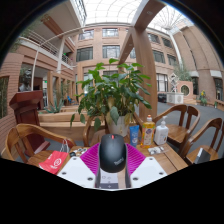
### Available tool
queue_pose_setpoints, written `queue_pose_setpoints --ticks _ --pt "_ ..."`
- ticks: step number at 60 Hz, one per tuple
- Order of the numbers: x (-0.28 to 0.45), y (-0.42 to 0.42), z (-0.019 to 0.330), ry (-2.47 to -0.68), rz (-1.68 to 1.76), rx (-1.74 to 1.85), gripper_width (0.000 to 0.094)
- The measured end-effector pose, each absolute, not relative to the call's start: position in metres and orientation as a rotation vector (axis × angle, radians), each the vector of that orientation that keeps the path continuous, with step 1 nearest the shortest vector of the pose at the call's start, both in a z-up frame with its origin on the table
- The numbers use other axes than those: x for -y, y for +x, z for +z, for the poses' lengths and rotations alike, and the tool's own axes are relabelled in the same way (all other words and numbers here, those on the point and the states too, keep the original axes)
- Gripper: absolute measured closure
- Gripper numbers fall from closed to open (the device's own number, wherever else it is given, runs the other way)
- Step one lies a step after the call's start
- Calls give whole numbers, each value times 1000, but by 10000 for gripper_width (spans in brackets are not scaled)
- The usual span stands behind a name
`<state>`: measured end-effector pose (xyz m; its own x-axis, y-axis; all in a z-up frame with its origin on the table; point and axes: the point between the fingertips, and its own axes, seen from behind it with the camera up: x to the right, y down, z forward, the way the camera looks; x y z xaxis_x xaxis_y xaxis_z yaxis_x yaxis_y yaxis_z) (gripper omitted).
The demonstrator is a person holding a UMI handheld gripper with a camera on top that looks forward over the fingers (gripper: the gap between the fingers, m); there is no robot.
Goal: Arrange mouse
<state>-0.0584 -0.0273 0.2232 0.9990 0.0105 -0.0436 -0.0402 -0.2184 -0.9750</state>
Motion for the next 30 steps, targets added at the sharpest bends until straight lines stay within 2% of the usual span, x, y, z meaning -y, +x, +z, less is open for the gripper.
queue_pose_setpoints --ticks 5,11,14,21,30 --pt "7 -102 197 -1856 115 7 603" --pt "-10 -143 135 -1996 173 33 603" --pt "-14 -154 85 -2058 152 61 600" --pt "-12 -172 24 -2177 122 97 577" --pt "-8 -174 -9 -2249 115 78 505"
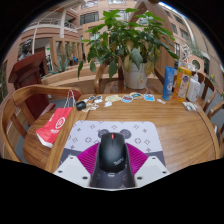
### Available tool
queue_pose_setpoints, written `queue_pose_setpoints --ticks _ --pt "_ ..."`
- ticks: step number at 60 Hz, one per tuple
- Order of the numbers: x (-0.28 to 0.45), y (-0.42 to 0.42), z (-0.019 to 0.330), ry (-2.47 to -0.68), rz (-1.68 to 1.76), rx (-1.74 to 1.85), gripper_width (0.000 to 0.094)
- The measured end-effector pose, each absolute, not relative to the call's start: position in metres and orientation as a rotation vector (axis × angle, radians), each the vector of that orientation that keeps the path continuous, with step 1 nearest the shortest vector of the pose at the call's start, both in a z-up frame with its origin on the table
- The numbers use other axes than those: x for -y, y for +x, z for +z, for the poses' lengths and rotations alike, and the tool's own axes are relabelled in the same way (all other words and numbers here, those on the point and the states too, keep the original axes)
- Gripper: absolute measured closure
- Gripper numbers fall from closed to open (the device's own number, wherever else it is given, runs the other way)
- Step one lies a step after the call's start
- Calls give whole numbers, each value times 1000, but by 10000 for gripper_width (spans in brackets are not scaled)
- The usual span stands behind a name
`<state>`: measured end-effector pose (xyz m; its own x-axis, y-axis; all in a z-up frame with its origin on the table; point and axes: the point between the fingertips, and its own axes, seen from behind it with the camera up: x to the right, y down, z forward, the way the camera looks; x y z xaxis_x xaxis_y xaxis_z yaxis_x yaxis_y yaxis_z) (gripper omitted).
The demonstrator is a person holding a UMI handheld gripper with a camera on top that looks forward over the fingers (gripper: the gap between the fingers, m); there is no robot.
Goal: Arrange mouse
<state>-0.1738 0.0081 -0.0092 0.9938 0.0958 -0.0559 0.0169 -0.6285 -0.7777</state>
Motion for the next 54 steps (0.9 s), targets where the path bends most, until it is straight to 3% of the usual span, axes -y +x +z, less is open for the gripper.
queue_pose_setpoints --ticks 7,14,17,37,54 --pt "-2 -173 -6 -2260 122 83 419" --pt "11 -170 21 -2225 117 104 66" --pt "19 -167 35 -2200 98 111 98" --pt "104 -150 131 -2092 54 93 81" --pt "173 -142 170 -2052 30 98 84"
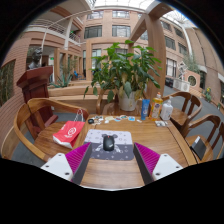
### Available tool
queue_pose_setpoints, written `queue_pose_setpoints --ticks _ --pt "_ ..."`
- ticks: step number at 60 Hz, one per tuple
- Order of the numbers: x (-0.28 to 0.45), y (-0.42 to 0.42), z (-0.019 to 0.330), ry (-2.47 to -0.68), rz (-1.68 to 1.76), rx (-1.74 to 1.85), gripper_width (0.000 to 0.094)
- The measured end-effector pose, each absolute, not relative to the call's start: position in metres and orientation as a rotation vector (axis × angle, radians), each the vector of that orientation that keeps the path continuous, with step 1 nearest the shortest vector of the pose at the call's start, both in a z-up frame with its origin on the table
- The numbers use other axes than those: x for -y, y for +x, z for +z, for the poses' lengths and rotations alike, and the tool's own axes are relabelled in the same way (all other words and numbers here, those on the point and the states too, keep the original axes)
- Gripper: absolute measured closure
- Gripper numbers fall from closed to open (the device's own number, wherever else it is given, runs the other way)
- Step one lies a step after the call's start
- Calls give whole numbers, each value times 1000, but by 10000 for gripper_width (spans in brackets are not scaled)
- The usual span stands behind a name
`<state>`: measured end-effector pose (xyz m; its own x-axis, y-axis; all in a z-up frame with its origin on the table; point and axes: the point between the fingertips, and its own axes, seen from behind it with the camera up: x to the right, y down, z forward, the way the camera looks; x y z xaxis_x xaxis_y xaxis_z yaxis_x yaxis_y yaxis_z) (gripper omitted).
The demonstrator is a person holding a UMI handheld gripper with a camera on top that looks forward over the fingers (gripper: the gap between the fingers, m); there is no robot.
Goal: Arrange mouse
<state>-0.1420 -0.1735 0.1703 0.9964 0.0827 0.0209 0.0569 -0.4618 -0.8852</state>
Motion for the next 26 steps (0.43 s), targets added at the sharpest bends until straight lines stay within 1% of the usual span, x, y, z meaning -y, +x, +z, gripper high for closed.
queue_pose_setpoints --ticks 17,26 --pt "207 -141 183 -2021 36 125 75" --pt "214 -147 180 -2033 54 135 80"
